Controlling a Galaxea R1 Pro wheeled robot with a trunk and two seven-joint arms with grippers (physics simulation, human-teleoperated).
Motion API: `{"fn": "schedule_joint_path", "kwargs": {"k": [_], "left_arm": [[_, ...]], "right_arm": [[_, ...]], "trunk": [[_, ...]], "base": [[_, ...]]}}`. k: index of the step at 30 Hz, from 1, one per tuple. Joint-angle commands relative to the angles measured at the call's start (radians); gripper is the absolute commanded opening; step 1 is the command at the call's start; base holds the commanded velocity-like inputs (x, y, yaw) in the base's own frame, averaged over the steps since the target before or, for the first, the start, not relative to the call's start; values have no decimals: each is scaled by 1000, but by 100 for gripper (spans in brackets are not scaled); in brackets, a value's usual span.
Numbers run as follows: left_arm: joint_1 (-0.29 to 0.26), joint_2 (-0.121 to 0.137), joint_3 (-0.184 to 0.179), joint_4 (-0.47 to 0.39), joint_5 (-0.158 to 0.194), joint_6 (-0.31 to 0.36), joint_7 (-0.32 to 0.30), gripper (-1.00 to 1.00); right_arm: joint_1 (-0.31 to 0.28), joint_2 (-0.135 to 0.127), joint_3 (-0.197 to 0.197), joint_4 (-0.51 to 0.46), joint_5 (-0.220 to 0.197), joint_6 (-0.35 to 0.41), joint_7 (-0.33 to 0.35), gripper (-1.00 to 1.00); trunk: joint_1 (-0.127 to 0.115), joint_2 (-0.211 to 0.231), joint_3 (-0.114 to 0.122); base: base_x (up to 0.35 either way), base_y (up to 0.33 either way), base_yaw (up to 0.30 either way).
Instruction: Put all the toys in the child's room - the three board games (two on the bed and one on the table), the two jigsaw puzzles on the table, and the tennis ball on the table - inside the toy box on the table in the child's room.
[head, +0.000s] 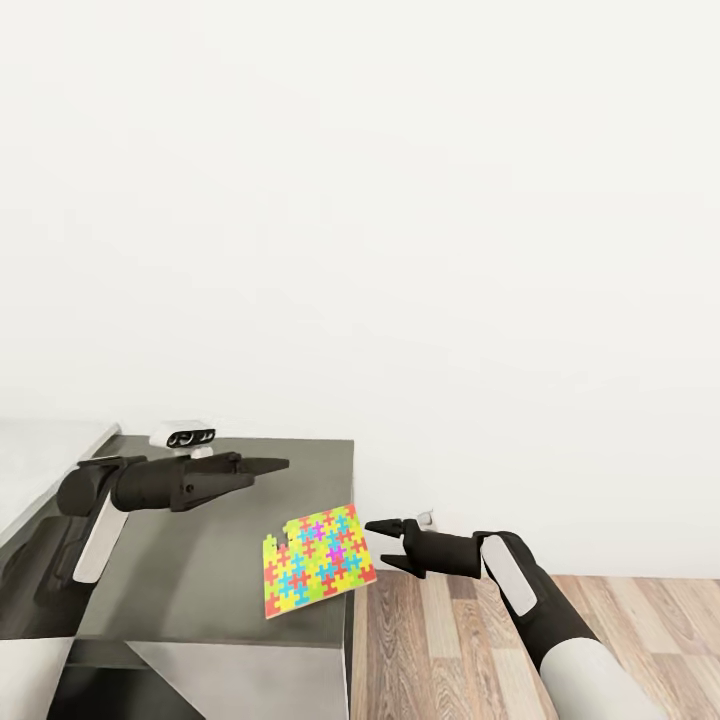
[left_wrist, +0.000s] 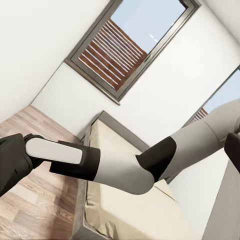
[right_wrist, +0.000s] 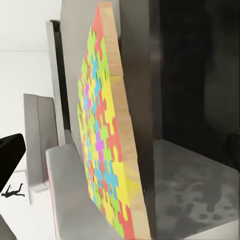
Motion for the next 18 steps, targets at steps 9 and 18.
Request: {"fn": "schedule_joint_path", "kwargs": {"k": [9, 18], "left_arm": [[-1, 2, -5, 0, -1, 11, -4, 100], [-1, 1, 0, 1, -2, 11, -4, 100]], "right_arm": [[-11, -1, 10, 5, 7, 5, 7, 100], [-24, -1, 45, 8, 6, 5, 8, 100]], "trunk": [[8, -15, -7], [8, -15, -7]], "base": [[0, 0, 0], [-96, 0, 0]]}}
